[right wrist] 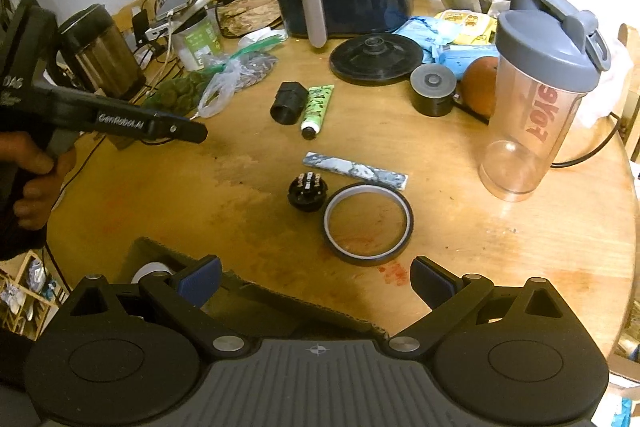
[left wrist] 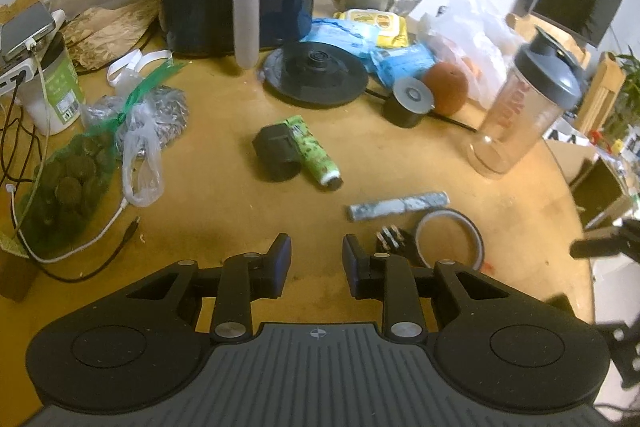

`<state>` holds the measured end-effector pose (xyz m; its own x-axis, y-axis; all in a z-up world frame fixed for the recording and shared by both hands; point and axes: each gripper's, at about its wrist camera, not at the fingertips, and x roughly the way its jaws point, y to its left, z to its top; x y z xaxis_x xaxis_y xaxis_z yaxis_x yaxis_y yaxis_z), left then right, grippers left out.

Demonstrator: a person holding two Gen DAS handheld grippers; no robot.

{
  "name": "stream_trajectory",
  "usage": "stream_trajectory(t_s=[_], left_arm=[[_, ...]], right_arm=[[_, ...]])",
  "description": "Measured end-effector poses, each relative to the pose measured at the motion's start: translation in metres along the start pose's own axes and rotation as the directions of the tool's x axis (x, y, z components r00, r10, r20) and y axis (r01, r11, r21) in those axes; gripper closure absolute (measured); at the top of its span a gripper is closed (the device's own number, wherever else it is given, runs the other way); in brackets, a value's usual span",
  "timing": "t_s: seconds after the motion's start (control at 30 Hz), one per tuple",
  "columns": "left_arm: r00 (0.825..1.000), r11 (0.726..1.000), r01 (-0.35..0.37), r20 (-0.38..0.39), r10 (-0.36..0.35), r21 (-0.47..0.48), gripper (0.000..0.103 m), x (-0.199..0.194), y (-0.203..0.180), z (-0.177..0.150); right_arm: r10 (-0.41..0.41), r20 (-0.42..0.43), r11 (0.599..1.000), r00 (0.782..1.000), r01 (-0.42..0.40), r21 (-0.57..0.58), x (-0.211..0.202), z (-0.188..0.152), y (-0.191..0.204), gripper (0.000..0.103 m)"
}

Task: Organize objects
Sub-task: 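Move the left gripper to the black cylindrical cup while the right gripper withdraws, then grasp the black cylindrical cup with the left gripper and lift it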

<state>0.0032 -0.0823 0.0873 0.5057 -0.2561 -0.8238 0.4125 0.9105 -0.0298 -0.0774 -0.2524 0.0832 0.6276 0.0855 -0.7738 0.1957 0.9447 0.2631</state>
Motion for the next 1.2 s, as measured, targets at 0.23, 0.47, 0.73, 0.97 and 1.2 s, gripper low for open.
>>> stream_trajectory(t_s=[0.23, 0.47, 0.73, 0.97, 1.2], left_arm=[[0.999, 0.999, -0.013, 0.039, 0.015, -0.050, 0.036, 0.018, 0.012, 0.018], [0.999, 0.995, 0.001, 0.035, 0.002, -0.096, 0.036, 0.048, 0.023, 0.033], [1.000, 0.986, 0.016, 0.018, -0.013, -0.169, 0.037, 0.086, 0.033, 0.049], [1.000, 0.977, 0.021, -0.011, -0.024, -0.214, 0.056, 0.116, 0.043, 0.053], [0.997, 0.969, 0.057, -0.027, -0.066, -0.241, 0.066, 0.120, 0.053, 0.052]], right_arm=[[-0.023, 0.001, 1.000, 1.000, 0.023, 0.017, 0.002, 0.003, -0.003, 0.003], [-0.050, -0.004, 0.998, 0.999, 0.051, 0.046, 0.001, 0.001, -0.006, 0.003], [-0.091, -0.010, 0.992, 0.996, 0.092, 0.089, -0.005, -0.006, -0.013, 0.003], [-0.125, -0.012, 0.983, 0.992, 0.126, 0.134, -0.012, -0.012, -0.021, 0.003], [-0.137, -0.014, 0.978, 0.990, 0.138, 0.154, -0.013, -0.014, -0.024, 0.003]])
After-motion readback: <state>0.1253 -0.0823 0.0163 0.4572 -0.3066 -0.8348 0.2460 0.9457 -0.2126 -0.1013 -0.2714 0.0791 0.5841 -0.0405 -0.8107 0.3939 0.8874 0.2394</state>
